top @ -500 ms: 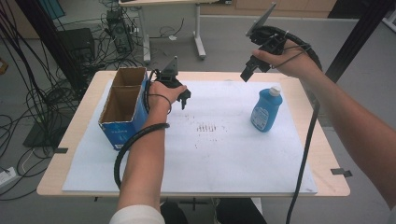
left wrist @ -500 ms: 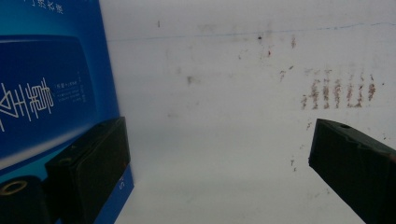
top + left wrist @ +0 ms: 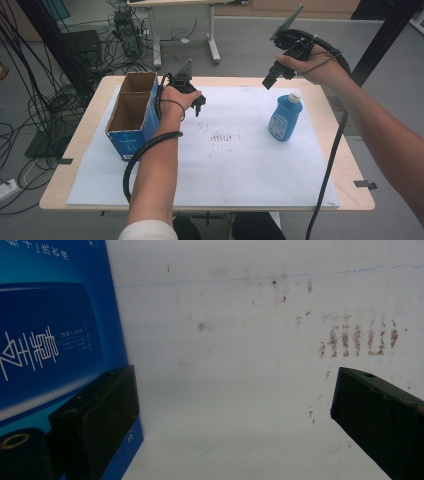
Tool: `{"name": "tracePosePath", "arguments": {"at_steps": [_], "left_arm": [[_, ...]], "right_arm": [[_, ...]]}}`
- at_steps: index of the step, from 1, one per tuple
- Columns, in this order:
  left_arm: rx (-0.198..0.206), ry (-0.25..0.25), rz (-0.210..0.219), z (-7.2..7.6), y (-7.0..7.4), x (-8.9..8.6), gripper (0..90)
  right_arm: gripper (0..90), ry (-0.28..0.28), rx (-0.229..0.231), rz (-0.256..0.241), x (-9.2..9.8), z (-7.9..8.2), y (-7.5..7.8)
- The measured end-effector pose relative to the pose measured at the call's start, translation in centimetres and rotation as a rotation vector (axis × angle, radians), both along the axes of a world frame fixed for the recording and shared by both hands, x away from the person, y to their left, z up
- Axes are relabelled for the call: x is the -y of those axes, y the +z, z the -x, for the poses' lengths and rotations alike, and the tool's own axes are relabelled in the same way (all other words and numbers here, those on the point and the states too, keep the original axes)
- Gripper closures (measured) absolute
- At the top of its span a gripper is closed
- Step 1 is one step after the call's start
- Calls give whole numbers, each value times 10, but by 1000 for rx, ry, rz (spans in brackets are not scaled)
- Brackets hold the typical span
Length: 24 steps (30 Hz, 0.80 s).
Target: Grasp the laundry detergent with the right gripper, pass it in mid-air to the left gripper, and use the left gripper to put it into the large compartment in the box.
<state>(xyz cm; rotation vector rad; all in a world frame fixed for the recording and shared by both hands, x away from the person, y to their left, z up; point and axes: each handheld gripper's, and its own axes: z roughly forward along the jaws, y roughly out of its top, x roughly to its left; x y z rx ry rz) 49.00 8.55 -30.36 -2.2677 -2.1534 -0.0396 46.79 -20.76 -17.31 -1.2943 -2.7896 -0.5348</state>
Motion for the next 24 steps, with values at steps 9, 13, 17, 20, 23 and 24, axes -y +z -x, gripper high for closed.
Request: {"name": "tracePosePath", "arguments": {"at_steps": [9, 13, 17, 20, 23, 24], "left_arm": [[-1, 4, 5, 2, -3, 1, 58], [-1, 4, 3, 2, -4, 1, 58], [-1, 0, 5, 2, -3, 2, 58], [2, -2, 5, 2, -1, 3, 58], [6, -2, 4, 2, 1, 4, 58], [7, -4, 4, 2, 1, 4, 58]], "right_arm": [[81, -19, 14, 8, 17, 10, 4], [81, -30, 18, 13, 25, 14, 3], [81, -47, 21, 14, 35, 16, 2], [81, -57, 19, 16, 41, 18, 0], [81, -65, 23, 17, 49, 21, 0], [80, -69, 27, 16, 52, 22, -1]]}}
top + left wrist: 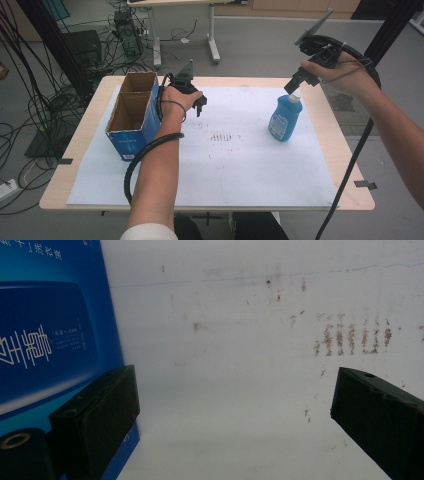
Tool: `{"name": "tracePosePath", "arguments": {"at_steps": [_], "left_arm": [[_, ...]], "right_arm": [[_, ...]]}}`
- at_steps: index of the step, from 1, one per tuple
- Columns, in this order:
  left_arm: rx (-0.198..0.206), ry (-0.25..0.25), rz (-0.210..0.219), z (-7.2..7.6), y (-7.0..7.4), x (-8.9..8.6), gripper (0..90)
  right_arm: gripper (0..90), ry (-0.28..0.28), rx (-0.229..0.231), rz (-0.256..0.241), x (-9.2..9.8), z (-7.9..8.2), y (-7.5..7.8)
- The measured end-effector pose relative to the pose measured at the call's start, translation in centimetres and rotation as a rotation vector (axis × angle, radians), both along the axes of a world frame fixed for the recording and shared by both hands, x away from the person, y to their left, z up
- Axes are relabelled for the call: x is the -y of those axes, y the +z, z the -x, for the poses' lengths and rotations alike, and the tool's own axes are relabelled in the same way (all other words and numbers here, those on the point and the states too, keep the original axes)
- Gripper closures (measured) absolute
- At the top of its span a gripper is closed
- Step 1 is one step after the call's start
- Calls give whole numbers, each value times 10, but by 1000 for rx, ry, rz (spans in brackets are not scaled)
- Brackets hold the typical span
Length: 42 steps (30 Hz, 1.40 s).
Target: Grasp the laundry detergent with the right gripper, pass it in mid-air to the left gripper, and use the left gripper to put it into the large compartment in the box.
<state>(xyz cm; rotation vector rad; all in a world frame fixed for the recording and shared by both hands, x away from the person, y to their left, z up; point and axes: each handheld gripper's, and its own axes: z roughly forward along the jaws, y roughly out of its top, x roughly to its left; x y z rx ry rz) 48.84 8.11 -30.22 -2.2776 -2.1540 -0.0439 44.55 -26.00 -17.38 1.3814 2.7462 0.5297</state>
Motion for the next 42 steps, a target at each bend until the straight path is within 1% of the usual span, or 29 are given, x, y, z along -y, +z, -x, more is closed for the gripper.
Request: {"name": "tracePosePath", "arguments": {"at_steps": [3, 7, 11, 12, 16, 24, 32, 36, 37, 38, 40, 42], "left_arm": [[1, -2, -1, -1, 0, 1, 58], [-1, -4, -1, -1, -1, 4, 58], [-1, -7, -4, -1, -2, 5, 58], [-4, -12, -3, -1, -2, 5, 58], [-1, -7, -2, 0, -2, 6, 58], [1, -7, -6, 1, 0, 4, 58], [4, -5, -8, 3, 3, 3, 58], [7, -7, -7, 3, 3, 4, 58], [6, -9, -10, 3, 3, 4, 58], [6, -9, -10, 3, 3, 4, 58], [5, -12, -13, 3, 4, 4, 58], [7, -10, -13, 3, 4, 4, 58]], "right_arm": [[69, -4, 8, 3, 5, 1, -1], [57, -17, 12, -8, 14, 3, -4], [49, -17, 13, -16, 22, 5, -9], [48, -20, 13, -16, 25, 6, -13], [46, -23, 13, -20, 31, 7, -19], [42, -26, 22, -25, 38, 10, -27], [42, -29, 25, -32, 46, 12, -39], [42, -31, 25, -40, 49, 14, -47], [41, -33, 28, -44, 51, 14, -51], [41, -33, 28, -44, 51, 14, -51], [42, -37, 25, -51, 52, 15, -59], [42, -40, 25, -53, 53, 15, -61]]}}
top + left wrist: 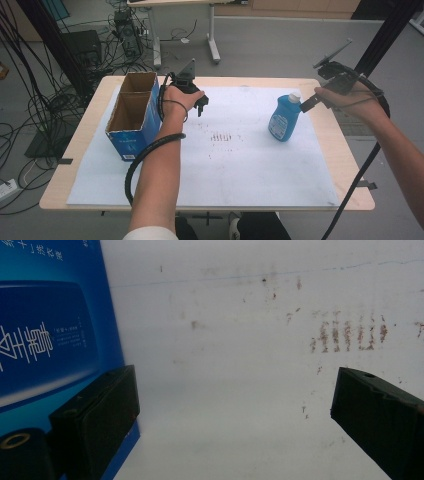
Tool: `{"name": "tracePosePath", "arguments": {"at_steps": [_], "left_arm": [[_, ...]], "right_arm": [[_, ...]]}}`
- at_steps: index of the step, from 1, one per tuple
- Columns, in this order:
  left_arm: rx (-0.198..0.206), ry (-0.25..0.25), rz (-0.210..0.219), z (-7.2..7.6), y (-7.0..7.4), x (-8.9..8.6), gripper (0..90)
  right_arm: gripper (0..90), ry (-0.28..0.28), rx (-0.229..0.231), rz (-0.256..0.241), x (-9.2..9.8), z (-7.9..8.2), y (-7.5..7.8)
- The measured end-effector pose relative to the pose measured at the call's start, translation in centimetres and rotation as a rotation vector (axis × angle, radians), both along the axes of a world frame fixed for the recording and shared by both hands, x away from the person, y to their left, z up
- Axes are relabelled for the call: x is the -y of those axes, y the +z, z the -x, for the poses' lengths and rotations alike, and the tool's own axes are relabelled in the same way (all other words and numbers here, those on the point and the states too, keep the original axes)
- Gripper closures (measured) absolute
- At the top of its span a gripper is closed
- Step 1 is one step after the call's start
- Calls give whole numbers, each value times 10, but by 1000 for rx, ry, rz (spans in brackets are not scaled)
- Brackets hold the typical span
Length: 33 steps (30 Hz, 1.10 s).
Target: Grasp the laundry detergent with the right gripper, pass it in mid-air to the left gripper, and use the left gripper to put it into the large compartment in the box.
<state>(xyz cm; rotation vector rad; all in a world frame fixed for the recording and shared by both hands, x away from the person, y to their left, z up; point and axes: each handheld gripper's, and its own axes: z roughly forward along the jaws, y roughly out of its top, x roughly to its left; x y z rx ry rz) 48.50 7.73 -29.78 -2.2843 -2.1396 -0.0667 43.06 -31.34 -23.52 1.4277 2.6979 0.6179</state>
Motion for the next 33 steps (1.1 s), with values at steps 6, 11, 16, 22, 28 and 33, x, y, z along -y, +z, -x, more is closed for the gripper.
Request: {"name": "tracePosePath", "arguments": {"at_steps": [6, 11, 16, 22, 28, 33], "left_arm": [[-2, 0, 0, 0, 0, 0, 58], [-4, -3, 0, 0, -2, 1, 58], [-6, -2, 0, 0, -3, 1, 58], [-8, -3, -2, 0, -4, 0, 58], [-10, -3, -5, -1, -5, 0, 58], [-11, -5, -5, -1, -6, 0, 58]], "right_arm": [[41, -8, 9, -10, 4, 1, -10], [41, -15, 21, -24, 5, 2, -21], [41, -22, 35, -42, 8, 4, -34], [41, -38, 76, -62, 11, 4, -52], [41, -40, 114, -69, 10, 6, -64], [38, -53, 149, -99, 8, 8, -77]]}}
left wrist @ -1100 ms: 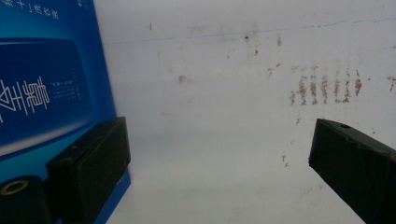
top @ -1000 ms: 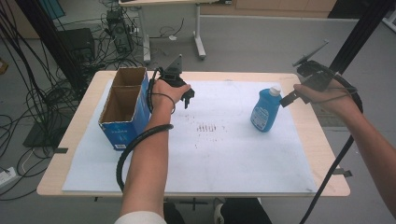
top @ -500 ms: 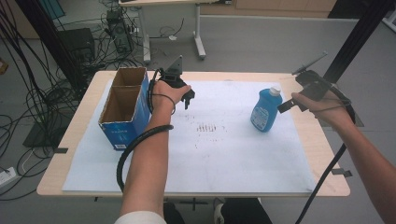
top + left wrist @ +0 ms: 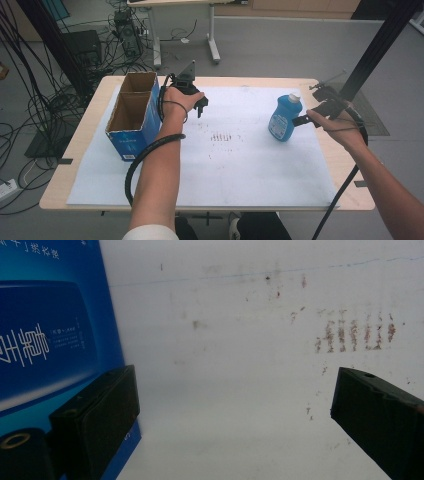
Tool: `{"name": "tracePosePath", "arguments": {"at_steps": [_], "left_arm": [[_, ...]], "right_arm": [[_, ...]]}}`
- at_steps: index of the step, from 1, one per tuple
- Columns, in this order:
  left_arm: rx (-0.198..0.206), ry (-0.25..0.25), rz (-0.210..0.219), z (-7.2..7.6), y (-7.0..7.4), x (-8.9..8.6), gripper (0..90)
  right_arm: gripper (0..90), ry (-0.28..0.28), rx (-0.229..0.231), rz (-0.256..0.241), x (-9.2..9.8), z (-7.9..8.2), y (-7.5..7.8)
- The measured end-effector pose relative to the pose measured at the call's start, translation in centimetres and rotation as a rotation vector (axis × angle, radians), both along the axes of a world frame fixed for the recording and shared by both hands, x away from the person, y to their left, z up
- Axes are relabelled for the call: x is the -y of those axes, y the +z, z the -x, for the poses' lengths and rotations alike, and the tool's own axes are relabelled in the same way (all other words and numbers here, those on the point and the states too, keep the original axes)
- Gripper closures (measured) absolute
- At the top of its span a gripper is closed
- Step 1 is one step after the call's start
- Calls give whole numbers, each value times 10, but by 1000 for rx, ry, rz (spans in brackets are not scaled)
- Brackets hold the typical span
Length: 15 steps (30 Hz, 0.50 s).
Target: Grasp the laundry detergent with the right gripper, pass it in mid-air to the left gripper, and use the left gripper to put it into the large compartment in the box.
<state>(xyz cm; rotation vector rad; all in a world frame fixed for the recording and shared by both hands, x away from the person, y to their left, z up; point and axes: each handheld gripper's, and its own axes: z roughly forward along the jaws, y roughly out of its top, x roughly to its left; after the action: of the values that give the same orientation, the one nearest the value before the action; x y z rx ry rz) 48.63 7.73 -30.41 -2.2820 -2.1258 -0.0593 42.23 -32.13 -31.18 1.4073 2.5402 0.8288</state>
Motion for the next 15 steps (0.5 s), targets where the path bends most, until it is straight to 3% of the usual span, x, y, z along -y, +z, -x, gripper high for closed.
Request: {"name": "tracePosePath", "arguments": {"at_steps": [7, 15], "left_arm": [[-4, -2, -3, 0, -2, -1, 58], [-6, -3, 0, 0, -4, 0, 58]], "right_arm": [[37, -20, 32, -27, 0, 2, -13], [37, -35, 103, -40, -5, 4, -27]]}}
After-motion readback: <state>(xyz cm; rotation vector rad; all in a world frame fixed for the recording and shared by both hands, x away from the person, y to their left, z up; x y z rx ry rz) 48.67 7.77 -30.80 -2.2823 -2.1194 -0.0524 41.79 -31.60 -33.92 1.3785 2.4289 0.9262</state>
